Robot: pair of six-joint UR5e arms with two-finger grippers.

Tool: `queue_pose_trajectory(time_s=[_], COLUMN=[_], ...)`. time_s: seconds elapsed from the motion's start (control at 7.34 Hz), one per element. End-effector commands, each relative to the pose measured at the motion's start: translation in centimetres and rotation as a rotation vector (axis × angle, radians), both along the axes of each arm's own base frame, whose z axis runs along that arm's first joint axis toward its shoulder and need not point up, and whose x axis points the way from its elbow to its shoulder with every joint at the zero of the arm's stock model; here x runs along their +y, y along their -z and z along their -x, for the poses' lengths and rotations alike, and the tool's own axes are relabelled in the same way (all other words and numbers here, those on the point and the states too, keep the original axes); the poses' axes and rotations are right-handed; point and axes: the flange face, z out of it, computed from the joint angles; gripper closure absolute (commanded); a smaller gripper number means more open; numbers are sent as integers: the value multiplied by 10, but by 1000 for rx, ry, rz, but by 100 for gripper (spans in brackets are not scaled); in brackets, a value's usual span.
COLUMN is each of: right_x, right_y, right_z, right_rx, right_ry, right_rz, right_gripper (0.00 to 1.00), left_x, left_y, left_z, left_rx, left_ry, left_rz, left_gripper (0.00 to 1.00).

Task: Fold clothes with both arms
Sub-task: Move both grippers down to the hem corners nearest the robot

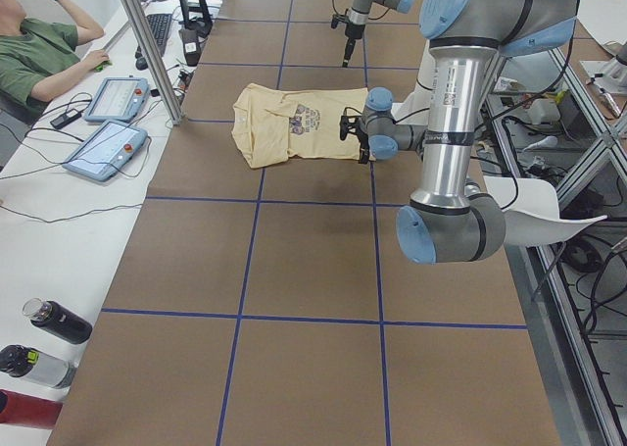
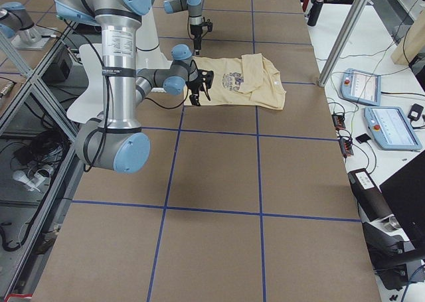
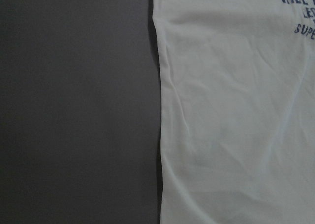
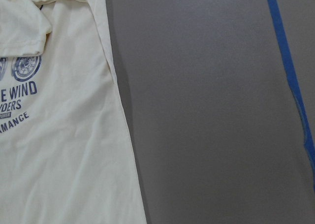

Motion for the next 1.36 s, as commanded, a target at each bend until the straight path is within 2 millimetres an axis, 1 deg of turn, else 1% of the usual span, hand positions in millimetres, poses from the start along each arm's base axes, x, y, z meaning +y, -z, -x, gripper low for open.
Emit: queue_pose_trajectory(time_s=[0.0,0.27,0.55,0.68,0.82,0.95,1.09,1.23], right_x=[1,2,3,3,4,4,5,6], right_y=[0,-1,-2,-2,-2,-2,-2,-2], right_z=[1,2,3,3,3,4,5,5], right_rx=[0,2,5,5,5,6,6,6], right_ry=[2,5,6,6,8,7,9,11], right_rz=[0,0,1,0,0,-2,-3,-3], right_gripper=[0,0,0,0,0,0,0,0], left_x=[21,30,37,39,39,39,39,39], left_y=[0,-1,-7,-8,-7,-5,-4,-3], left_z=[-12,-17,-22,-25,-25,-25,-25,-24], left_rx=[1,-4,-19,-22,-21,-16,-14,-13], left_ry=[-23,-42,-57,-60,-62,-64,-64,-63], left_rz=[11,12,14,15,15,16,16,17], left_gripper=[47,47,47,47,52,64,93,100])
